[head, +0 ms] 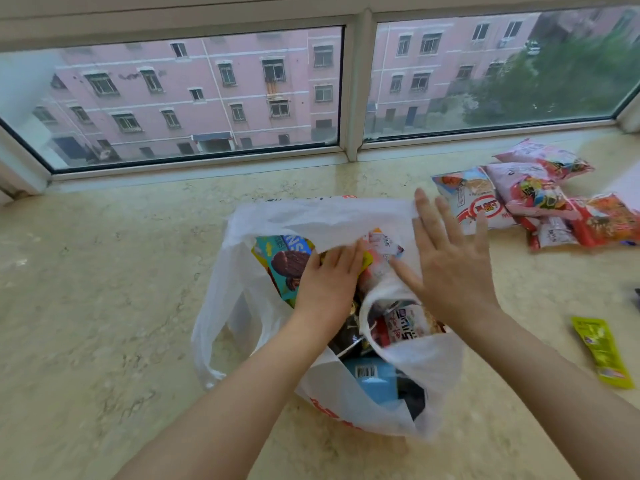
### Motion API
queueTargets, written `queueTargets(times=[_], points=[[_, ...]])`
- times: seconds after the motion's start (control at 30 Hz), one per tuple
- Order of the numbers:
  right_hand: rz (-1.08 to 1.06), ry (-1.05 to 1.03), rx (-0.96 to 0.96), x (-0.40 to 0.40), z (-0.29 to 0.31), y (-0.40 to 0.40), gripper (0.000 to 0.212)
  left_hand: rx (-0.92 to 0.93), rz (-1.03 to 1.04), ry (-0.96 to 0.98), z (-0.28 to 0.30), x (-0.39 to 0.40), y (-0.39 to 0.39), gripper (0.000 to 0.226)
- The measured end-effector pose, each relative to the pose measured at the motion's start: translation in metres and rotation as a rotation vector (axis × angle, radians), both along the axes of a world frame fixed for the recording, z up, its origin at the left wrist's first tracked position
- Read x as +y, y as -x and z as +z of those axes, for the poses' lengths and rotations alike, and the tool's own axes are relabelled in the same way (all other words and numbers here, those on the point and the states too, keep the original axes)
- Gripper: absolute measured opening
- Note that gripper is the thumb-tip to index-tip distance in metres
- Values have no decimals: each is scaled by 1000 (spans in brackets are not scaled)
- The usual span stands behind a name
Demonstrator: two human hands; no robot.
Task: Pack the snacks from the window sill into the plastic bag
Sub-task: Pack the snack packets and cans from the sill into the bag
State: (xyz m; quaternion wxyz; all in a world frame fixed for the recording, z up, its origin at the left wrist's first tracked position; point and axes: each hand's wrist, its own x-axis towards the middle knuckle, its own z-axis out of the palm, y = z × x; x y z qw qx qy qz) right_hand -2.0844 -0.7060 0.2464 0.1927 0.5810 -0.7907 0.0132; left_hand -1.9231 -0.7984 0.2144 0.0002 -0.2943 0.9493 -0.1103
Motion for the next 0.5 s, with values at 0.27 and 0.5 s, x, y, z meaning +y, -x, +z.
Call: queueTargets(times=[0.27, 0.5], points=[[7, 9, -25, 11, 14, 6, 75, 354, -326, 263, 16, 22, -7, 53], [-58, -1, -56, 55, -22, 0, 87, 220, -226, 438, 28, -11, 16, 72]])
